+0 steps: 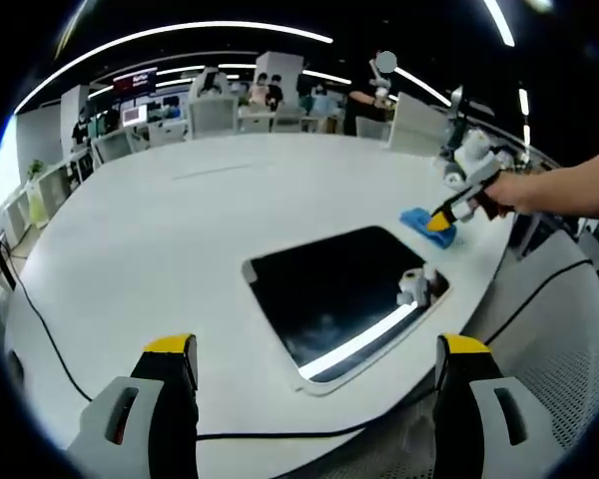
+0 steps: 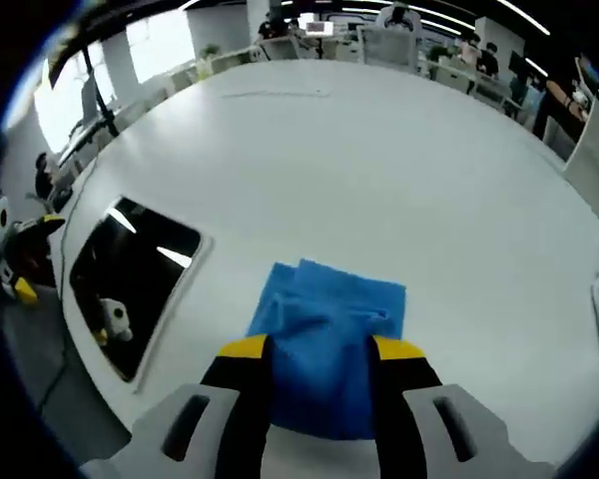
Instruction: Wipe the mirror surface with the cleaning cloth until all visible marks leave the cleaned area.
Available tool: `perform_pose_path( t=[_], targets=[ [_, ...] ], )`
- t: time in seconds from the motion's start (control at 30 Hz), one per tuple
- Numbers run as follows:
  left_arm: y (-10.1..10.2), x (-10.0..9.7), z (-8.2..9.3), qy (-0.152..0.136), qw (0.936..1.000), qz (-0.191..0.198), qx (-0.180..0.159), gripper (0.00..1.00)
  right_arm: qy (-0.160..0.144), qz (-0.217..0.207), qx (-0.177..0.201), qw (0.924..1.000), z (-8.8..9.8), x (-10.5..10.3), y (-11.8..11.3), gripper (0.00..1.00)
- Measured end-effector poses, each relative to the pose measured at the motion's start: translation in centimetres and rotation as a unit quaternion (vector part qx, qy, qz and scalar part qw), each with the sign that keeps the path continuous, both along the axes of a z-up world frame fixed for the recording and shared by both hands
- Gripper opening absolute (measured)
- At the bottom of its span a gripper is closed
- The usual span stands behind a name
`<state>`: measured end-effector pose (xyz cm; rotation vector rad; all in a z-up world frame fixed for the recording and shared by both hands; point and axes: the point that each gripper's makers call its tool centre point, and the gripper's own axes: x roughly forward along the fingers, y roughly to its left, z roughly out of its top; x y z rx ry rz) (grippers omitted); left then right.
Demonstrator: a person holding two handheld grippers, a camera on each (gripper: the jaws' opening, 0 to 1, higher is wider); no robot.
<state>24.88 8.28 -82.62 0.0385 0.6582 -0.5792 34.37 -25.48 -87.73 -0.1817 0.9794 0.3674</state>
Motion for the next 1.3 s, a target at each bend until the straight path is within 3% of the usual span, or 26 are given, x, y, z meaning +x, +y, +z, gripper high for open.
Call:
perform_pose_path(
  t=[0.13, 0.27, 0.3, 0.4, 0.5, 0.63, 0.8, 1.0, 1.1, 1.23, 1.3],
  targets=[
    [0.2, 0.1, 0.0, -0.002, 1.0, 0.005, 0.002, 1.0, -0.013, -0.023, 0.083, 0.9962, 1.1, 0.0, 1.8, 0.61],
    [0.5, 0.3, 0.3, -0.007, 0.9999, 0.016, -0.001, 1.0, -0.054, -0.019, 0.136, 0.989, 3.5, -0.4, 2.1, 0.72],
    [0.6, 0.3, 0.5, -0.009, 0.9998, 0.018, -0.003, 1.0, -0.081, -0.004, 0.155, 0.9846, 4.6, -0.5, 2.0, 0.77],
    [0.5, 0.6, 1.3, -0.031, 0.9992, 0.019, -0.014, 1.0, -0.118, 0.019, 0.155, 0.9806, 6.5, -1.8, -0.1, 0.9],
    [0.6, 0.7, 1.6, -0.035, 0.9989, 0.024, -0.018, 1.0, -0.116, 0.026, 0.146, 0.9822, 7.0, -3.1, -2.3, 1.0],
    [0.9, 0.7, 1.3, -0.029, 0.9989, 0.034, -0.014, 1.0, -0.136, 0.065, 0.104, 0.9831, 8.1, -5.8, -5.9, 1.0],
    [1.1, 0.7, 1.2, -0.028, 0.9989, 0.038, -0.007, 1.0, -0.145, 0.089, 0.103, 0.9799, 7.7, -8.6, -8.9, 1.0],
    [0.9, 0.3, 1.1, -0.024, 0.9993, 0.03, -0.004, 1.0, -0.155, 0.073, 0.089, 0.9811, 7.1, -9.7, -12.2, 1.0],
    [-0.2, 0.4, 2.3, -0.062, 0.998, 0.001, -0.012, 1.0, -0.152, 0.069, 0.106, 0.9804, 7.0, -9.8, -12.1, 1.0],
    [0.3, 0.4, 1.4, -0.035, 0.9993, 0.014, -0.009, 1.0, -0.169, 0.068, 0.117, 0.9763, 7.8, -8.9, -11.1, 1.0],
    [0.2, 0.4, 1.5, -0.034, 0.9993, 0.011, -0.01, 1.0, -0.195, 0.054, 0.121, 0.9718, 8.7, -7.8, -10.6, 1.0]
  ],
)
